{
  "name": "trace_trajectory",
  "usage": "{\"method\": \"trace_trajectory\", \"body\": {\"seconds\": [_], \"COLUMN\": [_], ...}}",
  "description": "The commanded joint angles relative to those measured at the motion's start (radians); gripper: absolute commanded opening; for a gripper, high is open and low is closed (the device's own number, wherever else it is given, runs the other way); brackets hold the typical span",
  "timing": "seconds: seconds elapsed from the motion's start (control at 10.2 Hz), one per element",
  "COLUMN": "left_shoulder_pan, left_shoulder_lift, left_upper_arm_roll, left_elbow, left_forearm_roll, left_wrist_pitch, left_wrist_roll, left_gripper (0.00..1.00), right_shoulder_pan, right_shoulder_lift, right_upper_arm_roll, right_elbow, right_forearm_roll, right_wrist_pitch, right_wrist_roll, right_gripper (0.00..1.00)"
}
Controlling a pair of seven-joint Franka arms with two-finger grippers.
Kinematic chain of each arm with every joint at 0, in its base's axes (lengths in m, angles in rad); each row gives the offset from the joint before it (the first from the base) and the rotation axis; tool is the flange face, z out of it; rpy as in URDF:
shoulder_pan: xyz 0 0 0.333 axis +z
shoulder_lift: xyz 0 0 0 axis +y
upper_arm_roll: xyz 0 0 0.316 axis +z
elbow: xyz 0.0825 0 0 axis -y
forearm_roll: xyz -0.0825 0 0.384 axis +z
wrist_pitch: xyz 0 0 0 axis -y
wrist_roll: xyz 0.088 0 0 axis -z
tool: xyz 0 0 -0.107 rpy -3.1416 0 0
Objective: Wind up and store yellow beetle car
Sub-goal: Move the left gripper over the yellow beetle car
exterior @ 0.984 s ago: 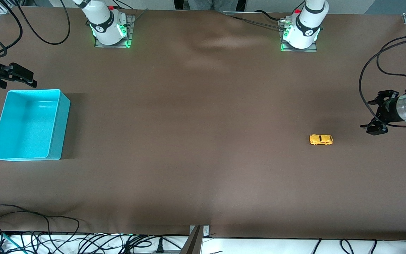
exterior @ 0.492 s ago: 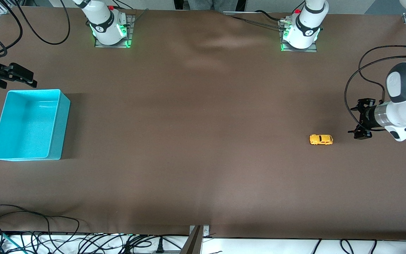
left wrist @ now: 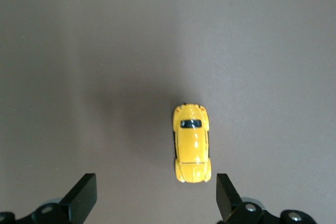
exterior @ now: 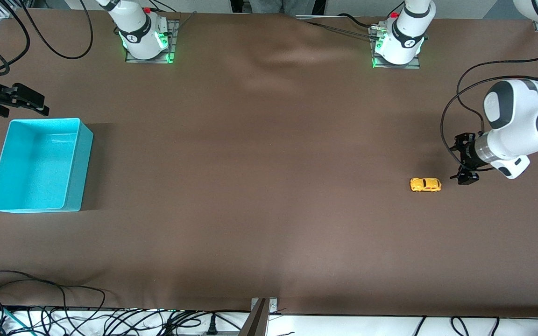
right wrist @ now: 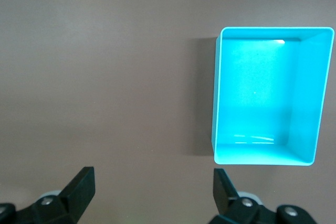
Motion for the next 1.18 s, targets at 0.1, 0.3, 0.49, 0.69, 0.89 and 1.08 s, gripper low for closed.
{"method": "trace_trajectory", "body": {"seconds": [0.1, 0.3, 0.49, 0.69, 0.89, 1.08], "left_shoulder_pan": [-0.005, -0.005, -0.007, -0.008, -0.008, -0.004], "left_shoulder_lift": [0.065, 0.103, 0.131, 0.142, 0.162, 0.159], "left_upper_arm_roll": [-0.009, -0.007, -0.007, -0.007, -0.007, -0.009], "left_elbow": [-0.011, -0.010, -0.004, 0.002, 0.007, 0.007], "left_forearm_roll": [0.025, 0.026, 0.026, 0.039, 0.096, 0.115], "left_wrist_pitch": [0.097, 0.156, 0.205, 0.210, 0.228, 0.236], "left_wrist_roll": [-0.037, -0.054, -0.062, -0.065, -0.120, -0.128], "left_gripper": [1.00, 1.00, 1.00, 1.00, 1.00, 1.00], "right_shoulder_pan": [0.000, 0.000, 0.000, 0.000, 0.000, 0.000], "right_shoulder_lift": [0.001, 0.001, 0.001, 0.001, 0.002, 0.002], "right_upper_arm_roll": [0.003, 0.004, 0.003, 0.004, 0.004, 0.004], "right_elbow": [0.009, 0.008, 0.008, 0.008, 0.008, 0.008], "right_forearm_roll": [-0.015, -0.015, -0.015, -0.015, -0.015, -0.015], "right_wrist_pitch": [-0.009, -0.009, -0.009, -0.009, -0.009, -0.009], "right_wrist_roll": [0.012, 0.012, 0.012, 0.012, 0.012, 0.012], "right_gripper": [1.00, 1.00, 1.00, 1.00, 1.00, 1.00]}}
